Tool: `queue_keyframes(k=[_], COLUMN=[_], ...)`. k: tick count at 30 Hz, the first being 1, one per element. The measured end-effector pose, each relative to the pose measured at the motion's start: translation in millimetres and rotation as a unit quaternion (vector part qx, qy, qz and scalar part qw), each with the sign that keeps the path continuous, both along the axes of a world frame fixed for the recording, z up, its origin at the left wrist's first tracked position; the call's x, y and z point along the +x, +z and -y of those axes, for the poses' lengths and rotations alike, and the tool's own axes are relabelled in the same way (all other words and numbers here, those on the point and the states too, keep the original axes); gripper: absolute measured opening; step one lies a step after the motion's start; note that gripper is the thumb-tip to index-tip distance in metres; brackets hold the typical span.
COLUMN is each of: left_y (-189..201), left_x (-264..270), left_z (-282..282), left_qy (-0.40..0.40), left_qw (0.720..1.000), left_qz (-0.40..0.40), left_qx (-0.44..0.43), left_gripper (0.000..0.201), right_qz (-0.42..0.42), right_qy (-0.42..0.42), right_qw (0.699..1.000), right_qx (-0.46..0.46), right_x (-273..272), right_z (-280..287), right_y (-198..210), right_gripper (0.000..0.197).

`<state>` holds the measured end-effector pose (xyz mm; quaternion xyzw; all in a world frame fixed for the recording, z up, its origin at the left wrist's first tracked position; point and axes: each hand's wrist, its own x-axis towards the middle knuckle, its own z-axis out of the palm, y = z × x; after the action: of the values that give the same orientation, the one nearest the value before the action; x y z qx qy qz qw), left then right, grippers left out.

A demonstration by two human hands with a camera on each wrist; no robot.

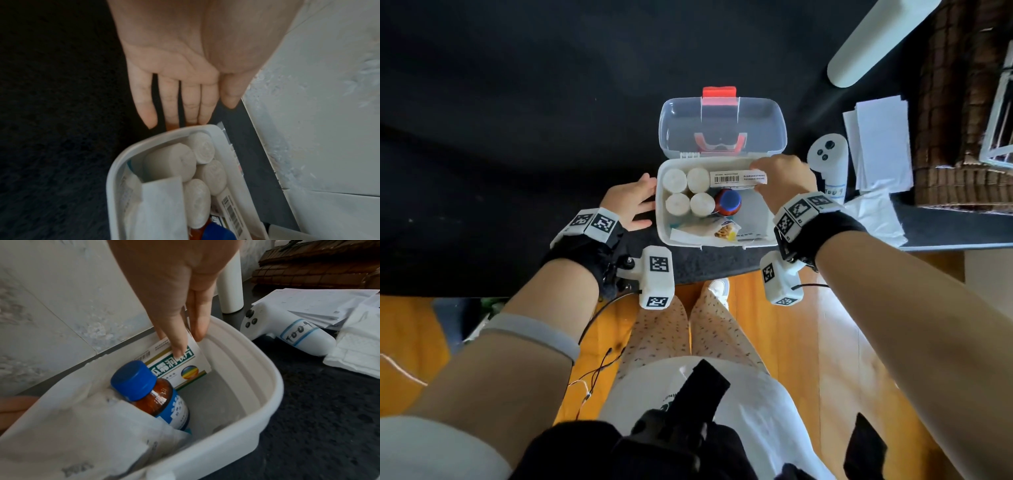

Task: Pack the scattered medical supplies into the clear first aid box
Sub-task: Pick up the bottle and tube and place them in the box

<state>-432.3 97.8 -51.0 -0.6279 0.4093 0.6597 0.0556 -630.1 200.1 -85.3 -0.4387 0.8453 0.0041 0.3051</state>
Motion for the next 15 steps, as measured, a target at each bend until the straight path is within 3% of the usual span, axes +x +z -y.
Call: queue_keyframes(k=[6,10,13,15], left_y=[-0.5,-1.9,-4.4,-6.0], left_x=[1.3,0.2,-4.7,-10.3], left_z=[4.7,10.3,21.2,28.9], left_qy=[-0.013,-0.024,0.006,0.041], left_qw=[1.000,1.000,1.000,0.997], left_qz=[0.001,-0.001,-0.023,-0.062], left_qx=[0.011,0.005,-0.021,-0.026], left_gripper=[0.044,0.046,0.051,0.057], right_qz=[0.035,0.034,0.035,0.085], right_qy=[-0.011,-0.032,-0.141,-0.258], right_qw=[0.999,0.997,0.976,0.944], right_qx=[-0.013,-0.066,-0.161,-0.187], right_x=[-2.1,-2.8,-10.5,-19.4], right_z=[-8.3,-14.9,-11.6,-4.4], right_y=[-5.3,-2.9,-0.5,-0.5], right_gripper=[0.040,0.031,0.024,0.033])
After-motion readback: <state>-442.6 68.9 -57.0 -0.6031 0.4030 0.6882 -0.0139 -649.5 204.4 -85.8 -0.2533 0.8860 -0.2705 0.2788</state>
